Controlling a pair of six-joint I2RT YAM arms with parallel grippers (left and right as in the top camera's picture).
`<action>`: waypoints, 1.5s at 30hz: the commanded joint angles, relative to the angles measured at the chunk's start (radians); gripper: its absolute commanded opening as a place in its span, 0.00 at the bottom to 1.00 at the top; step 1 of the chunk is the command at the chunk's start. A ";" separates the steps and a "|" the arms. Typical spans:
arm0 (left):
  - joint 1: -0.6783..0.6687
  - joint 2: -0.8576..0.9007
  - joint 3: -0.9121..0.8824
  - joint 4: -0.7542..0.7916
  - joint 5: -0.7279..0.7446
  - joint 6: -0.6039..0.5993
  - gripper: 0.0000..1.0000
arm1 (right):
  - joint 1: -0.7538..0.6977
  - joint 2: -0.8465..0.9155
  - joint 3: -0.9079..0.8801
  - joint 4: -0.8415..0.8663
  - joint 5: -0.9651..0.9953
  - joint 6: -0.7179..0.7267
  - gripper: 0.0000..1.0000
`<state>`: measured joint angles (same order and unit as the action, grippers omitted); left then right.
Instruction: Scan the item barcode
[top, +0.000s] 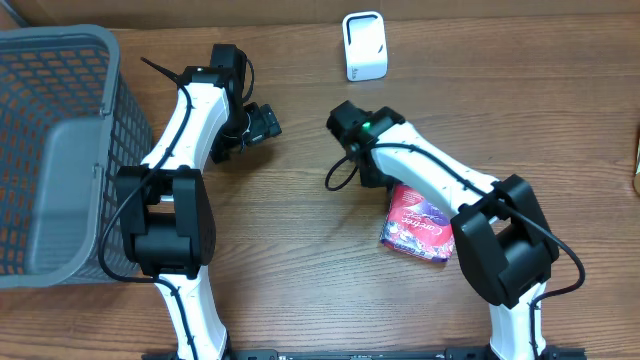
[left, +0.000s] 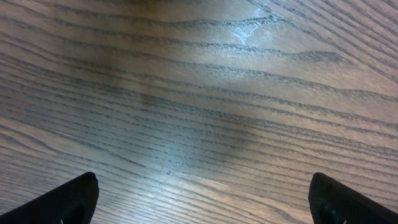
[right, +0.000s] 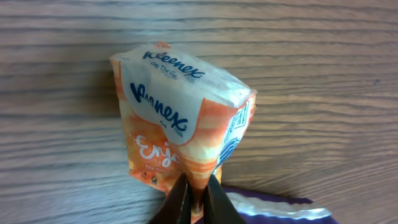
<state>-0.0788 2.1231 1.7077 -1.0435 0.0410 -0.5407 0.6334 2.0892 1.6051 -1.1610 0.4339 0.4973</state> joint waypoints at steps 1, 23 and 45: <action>-0.006 -0.003 0.003 0.001 0.001 0.010 1.00 | 0.024 0.000 -0.005 0.008 0.012 0.017 0.08; -0.006 -0.003 0.003 0.001 0.001 0.010 1.00 | 0.038 -0.001 0.095 0.005 -0.163 0.038 0.43; -0.006 -0.003 0.003 0.001 0.001 0.010 1.00 | 0.013 0.021 0.023 0.124 -0.082 -0.018 0.35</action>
<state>-0.0788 2.1231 1.7077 -1.0435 0.0406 -0.5407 0.6537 2.0941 1.6390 -1.0420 0.2436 0.4194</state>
